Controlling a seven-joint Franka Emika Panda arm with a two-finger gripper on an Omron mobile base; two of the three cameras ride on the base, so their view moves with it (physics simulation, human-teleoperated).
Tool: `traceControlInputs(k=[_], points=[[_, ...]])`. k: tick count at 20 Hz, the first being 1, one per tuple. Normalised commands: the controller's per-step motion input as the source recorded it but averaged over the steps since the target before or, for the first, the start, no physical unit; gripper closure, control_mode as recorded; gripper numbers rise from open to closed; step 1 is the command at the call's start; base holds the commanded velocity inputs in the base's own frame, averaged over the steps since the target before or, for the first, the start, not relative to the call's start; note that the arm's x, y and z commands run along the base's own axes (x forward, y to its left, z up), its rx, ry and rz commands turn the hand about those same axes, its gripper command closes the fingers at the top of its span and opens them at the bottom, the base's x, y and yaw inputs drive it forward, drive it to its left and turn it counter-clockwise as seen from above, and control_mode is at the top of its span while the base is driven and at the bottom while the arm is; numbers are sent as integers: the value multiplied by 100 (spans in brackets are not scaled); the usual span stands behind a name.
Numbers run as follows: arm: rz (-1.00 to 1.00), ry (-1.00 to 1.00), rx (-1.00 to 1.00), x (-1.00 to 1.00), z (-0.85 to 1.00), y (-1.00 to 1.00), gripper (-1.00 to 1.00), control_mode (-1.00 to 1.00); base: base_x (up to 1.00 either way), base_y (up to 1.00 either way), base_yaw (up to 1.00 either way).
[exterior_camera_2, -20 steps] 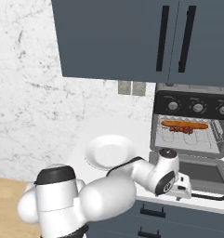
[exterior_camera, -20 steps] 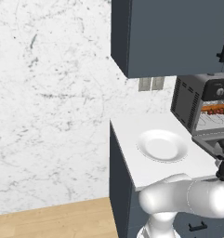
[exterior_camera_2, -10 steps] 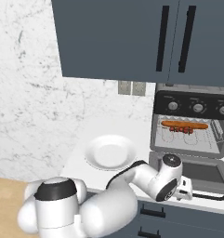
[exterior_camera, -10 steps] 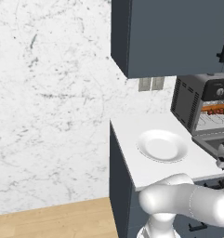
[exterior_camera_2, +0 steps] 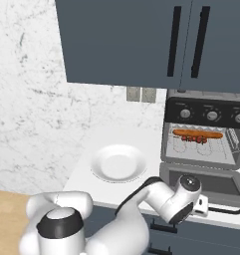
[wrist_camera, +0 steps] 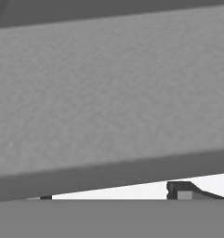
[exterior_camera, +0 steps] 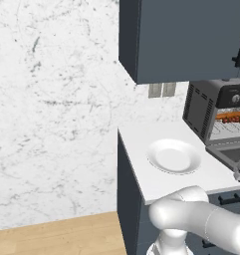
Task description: Pick up the kebab skewer and baguette bread, and place them inside the toaster oven. Close the toaster oven door and start by setting the timer.
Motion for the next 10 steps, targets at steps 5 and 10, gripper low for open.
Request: traceControlInputs(k=[5, 10], points=[[-5, -12, 0, 40, 2, 0, -100, -100, 0, 0, 0], [-3, -16, 0, 42, 0, 5, -100, -100, 0, 0, 0]])
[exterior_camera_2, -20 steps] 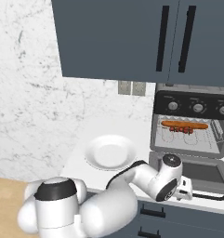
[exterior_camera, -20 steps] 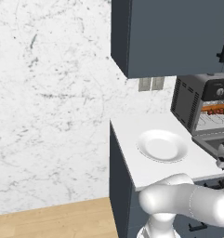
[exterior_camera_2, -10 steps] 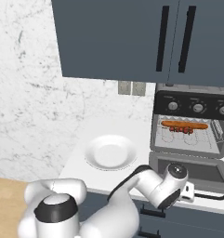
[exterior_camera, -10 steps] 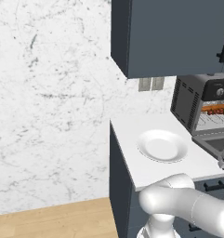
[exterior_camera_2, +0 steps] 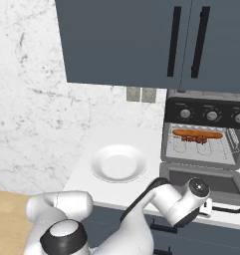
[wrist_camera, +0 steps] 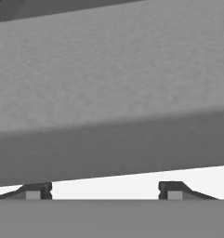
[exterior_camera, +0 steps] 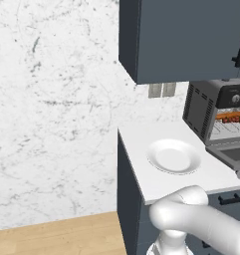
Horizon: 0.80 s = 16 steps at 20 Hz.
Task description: Pick up the kebab skewer and baguette bread, and place them inside the toaster oven. Close the toaster oven door and start by setting the timer.
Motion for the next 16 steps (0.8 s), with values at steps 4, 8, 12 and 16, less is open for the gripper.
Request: traceControlInputs(k=[4, 8, 12, 16], points=[[0, -28, 0, 55, 0, 23, -100, -100, 0, 0, 0], [0, -30, 0, 62, 0, 26, -100, -100, 0, 0, 0], [-2, -30, 0, 58, 0, 23, -100, -100, 0, 0, 0], [-3, -25, 0, 56, 4, 21, -100, -100, 0, 0, 0]])
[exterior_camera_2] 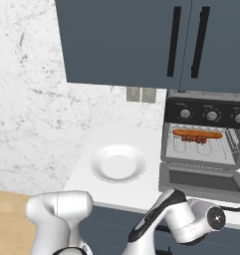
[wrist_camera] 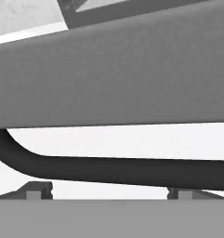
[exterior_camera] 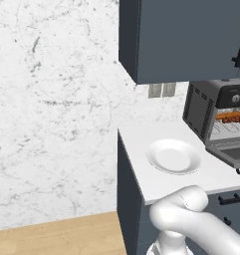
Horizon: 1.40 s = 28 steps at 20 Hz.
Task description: Pick up the kebab skewer and baguette bread, and place them inside the toaster oven. Close the toaster oven door and start by setting the timer.
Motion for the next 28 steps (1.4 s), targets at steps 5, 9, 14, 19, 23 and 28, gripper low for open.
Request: traceControlInputs(k=[5, 9, 14, 19, 23, 28], points=[[-5, -26, 0, 64, 10, 28, -100, -100, 0, 0, 0], [-5, -25, 0, 69, 18, 24, -100, -100, 0, 0, 0], [-5, -22, 0, 70, 31, 26, -100, -100, 0, 0, 0], [-5, -17, 0, 67, 44, 24, -100, -100, 0, 0, 0], [-5, -12, 0, 69, 68, 15, -100, -100, 0, 0, 0], [-4, -8, 0, 59, 71, 12, -100, -100, 0, 0, 0]])
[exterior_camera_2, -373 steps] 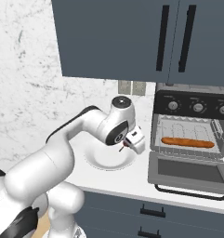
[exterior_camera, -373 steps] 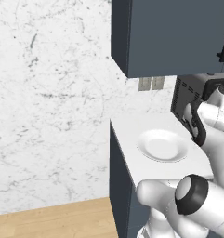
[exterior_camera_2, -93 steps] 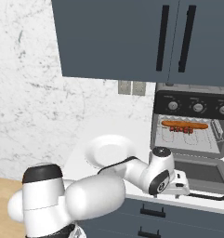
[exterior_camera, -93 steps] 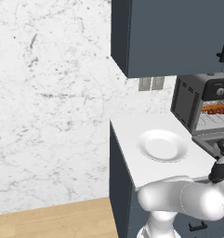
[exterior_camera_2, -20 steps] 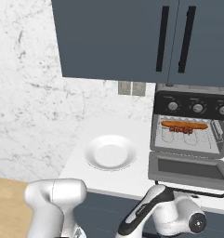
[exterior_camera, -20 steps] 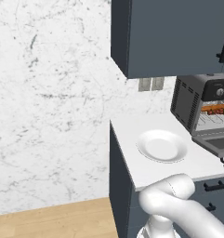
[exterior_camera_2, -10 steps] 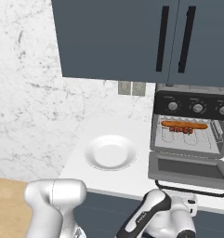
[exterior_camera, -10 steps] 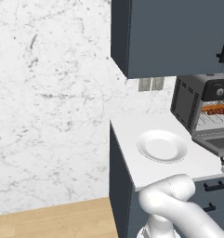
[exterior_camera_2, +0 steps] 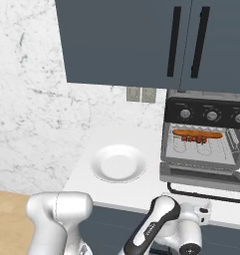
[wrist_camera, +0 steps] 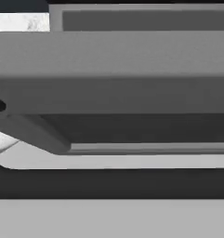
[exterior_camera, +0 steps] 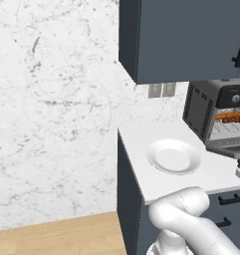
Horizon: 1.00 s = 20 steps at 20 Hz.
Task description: Pick up the kebab skewer and baguette bread, and place them inside the toaster oven. Close the toaster oven door and start by setting the timer.
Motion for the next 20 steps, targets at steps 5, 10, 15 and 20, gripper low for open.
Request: traceControlInputs(k=[5, 10, 15, 20], points=[[0, -6, 0, 52, 59, 3, -100, -100, 0, 0, 0], [0, 0, 0, 55, 23, 0, -100, -100, 0, 0, 0], [0, 0, 0, 64, 2, 0, -100, -100, 0, 0, 0], [0, 6, -2, 69, 7, 0, -100, -100, 0, 0, 0]])
